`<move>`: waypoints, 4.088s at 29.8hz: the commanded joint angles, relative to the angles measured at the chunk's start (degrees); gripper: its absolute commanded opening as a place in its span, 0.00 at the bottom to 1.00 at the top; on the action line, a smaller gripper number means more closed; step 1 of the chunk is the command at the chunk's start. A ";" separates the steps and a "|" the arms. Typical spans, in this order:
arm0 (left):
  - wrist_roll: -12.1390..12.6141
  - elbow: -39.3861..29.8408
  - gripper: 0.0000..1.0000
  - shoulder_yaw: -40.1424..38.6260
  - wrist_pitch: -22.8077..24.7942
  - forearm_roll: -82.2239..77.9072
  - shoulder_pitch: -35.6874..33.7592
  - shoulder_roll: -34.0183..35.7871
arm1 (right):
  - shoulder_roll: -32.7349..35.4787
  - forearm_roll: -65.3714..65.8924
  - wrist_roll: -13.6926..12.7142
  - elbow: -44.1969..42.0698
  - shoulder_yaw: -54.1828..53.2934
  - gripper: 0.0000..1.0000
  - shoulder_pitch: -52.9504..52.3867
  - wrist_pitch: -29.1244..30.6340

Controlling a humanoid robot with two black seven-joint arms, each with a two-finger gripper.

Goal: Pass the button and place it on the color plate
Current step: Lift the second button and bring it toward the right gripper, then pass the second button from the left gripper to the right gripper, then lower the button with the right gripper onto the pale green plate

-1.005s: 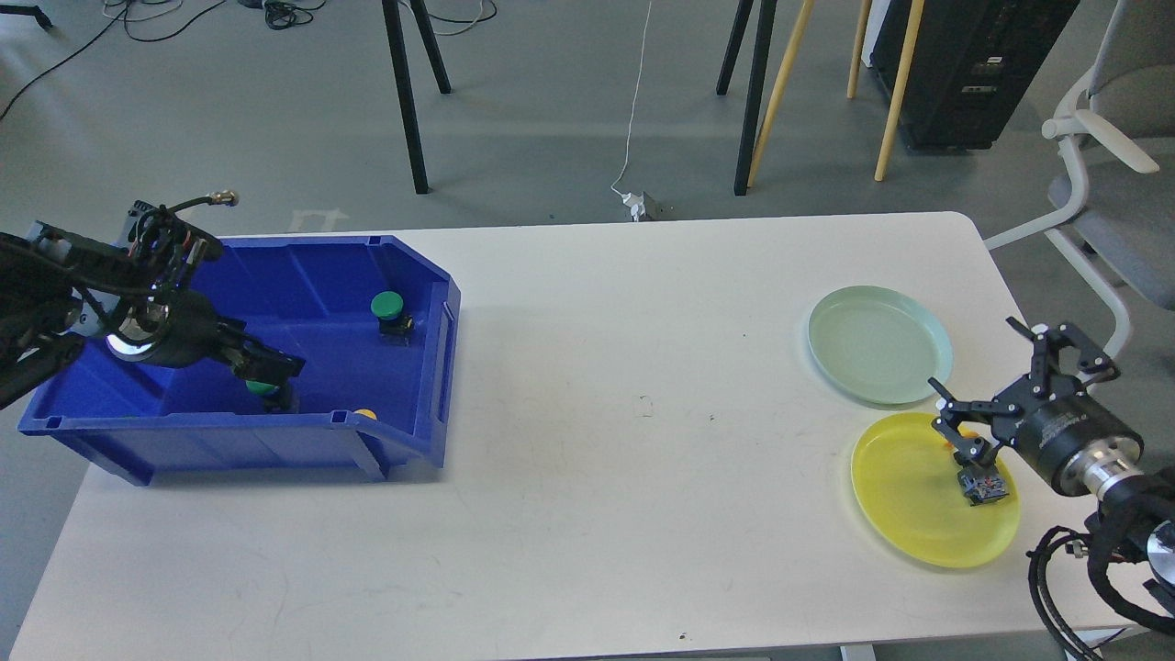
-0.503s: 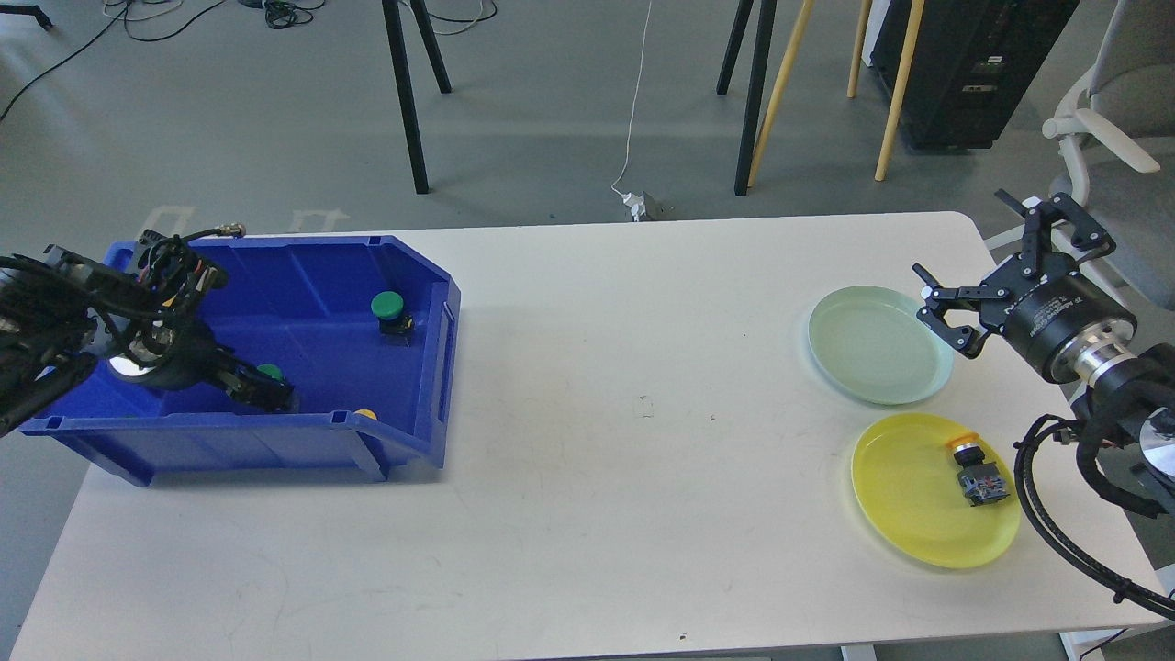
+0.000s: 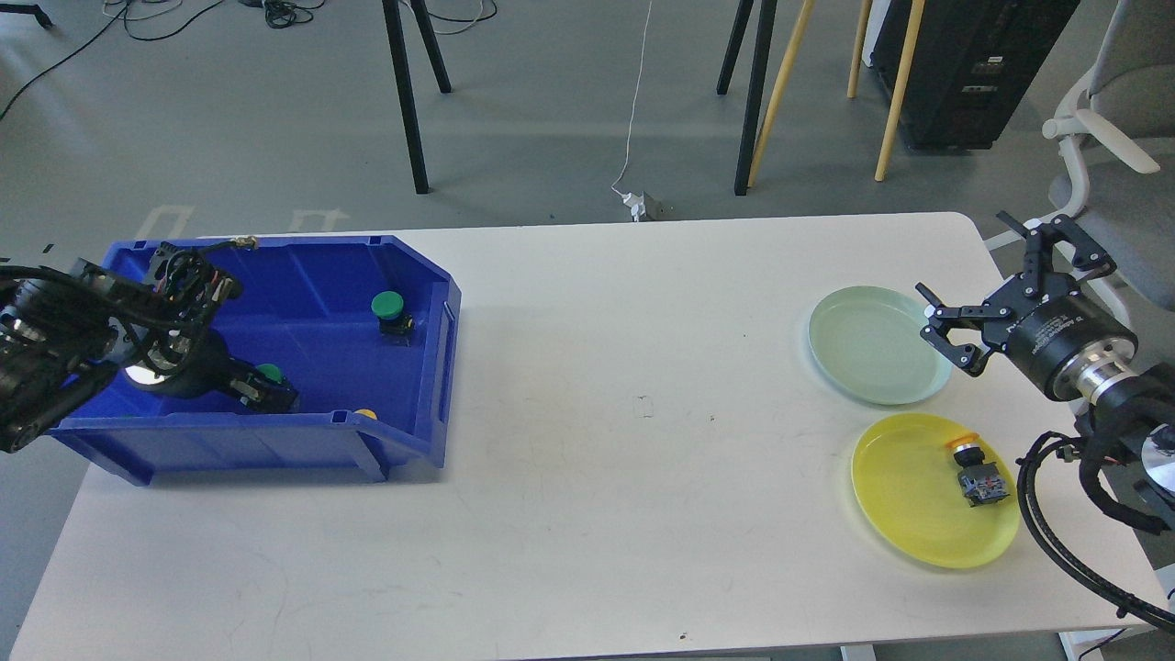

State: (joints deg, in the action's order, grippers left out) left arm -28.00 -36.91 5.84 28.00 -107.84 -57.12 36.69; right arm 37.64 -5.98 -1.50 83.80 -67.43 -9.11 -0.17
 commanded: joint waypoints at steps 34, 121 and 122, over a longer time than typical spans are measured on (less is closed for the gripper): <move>0.00 -17.23 0.08 -22.36 0.00 50.79 -4.94 -9.08 | 4.64 16.72 0.27 -0.12 24.06 1.00 -18.80 5.70; 0.00 -11.42 0.89 -27.63 0.00 59.42 2.89 -18.77 | -14.43 -7.56 -3.07 -38.27 34.29 0.53 -29.92 -27.83; 0.00 -11.77 0.89 -27.63 0.00 59.42 2.89 -18.68 | -14.35 -7.56 -3.07 -38.01 34.47 0.69 -30.00 -27.83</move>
State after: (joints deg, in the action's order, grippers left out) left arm -28.01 -47.82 -21.79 28.00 -48.42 -54.26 17.58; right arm 23.34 -13.54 -4.41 45.40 -34.49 -38.47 -28.00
